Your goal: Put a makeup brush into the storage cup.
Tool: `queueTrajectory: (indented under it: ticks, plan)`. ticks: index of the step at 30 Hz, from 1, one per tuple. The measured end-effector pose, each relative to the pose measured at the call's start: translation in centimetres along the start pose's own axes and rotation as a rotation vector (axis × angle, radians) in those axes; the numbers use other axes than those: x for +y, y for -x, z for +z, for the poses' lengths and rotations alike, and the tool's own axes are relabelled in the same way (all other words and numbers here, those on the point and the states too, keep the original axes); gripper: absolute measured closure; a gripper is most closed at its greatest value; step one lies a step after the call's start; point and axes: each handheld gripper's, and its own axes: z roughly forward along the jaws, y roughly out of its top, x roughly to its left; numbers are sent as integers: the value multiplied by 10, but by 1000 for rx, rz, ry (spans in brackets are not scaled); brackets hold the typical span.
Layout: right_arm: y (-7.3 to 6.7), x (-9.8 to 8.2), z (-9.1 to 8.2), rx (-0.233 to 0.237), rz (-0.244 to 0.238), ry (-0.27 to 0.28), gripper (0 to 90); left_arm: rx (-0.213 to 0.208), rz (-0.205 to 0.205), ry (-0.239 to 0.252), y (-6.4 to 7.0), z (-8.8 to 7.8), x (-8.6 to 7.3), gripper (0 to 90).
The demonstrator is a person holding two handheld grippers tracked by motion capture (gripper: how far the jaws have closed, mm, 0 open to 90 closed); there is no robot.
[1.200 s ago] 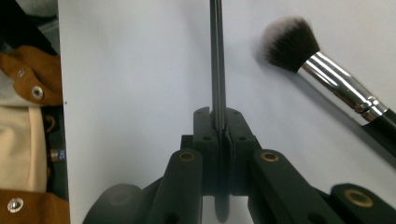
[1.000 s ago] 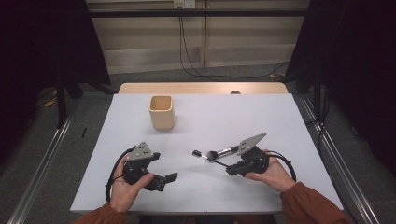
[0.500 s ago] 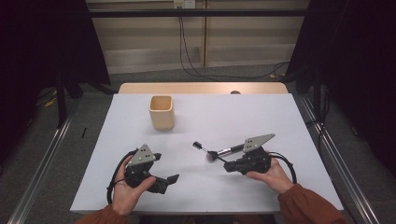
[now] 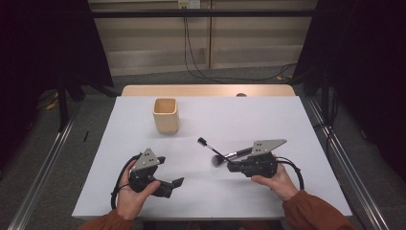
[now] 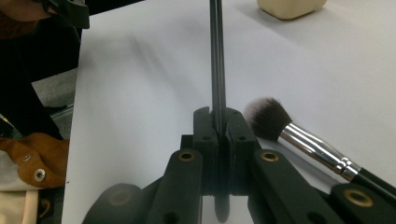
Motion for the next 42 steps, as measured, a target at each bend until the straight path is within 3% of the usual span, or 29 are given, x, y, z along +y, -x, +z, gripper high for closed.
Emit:
queueTrajectory:
  ticks: [8, 13, 15, 22, 24, 26, 29, 31, 32, 34, 36, 42]
  plan:
    - [0, 3, -4, -2, 2, 87, 860, 6, 3, 25, 2, 6, 5, 39]
    - [-1, 6, -8, 10, 9, 134, 860, -49, -32, 44, 0, 9, 8, 45]
    - [-1, 6, -8, 12, 6, 136, 860, -35, -25, 57, 0, 9, 9, 45]
    - [-4, 9, -5, 31, -1, 148, 860, -47, -25, 101, 2, 15, 16, 43]
    - [-5, 9, -4, 35, -6, 149, 860, -46, 0, 128, 2, 18, 17, 43]
    - [-6, 10, -4, 36, -12, 148, 860, -65, 15, 155, 4, 22, 19, 43]
    - [-6, 10, -3, 43, -21, 150, 860, -90, 3, 179, 8, 26, 21, 41]
    - [-6, 10, -3, 47, -22, 152, 860, -115, -27, 221, 10, 29, 23, 47]
    - [-6, 10, -2, 47, -23, 152, 860, -118, -21, 237, 12, 30, 25, 49]
    - [-6, 11, -2, 49, -24, 154, 860, -98, 3, 245, 17, 33, 28, 49]
    - [-7, 12, -3, 49, -32, 156, 860, -126, 0, 257, 19, 38, 30, 51]
    - [-5, 12, -2, 54, -33, 158, 860, -155, -8, 256, 26, 50, 36, 66]
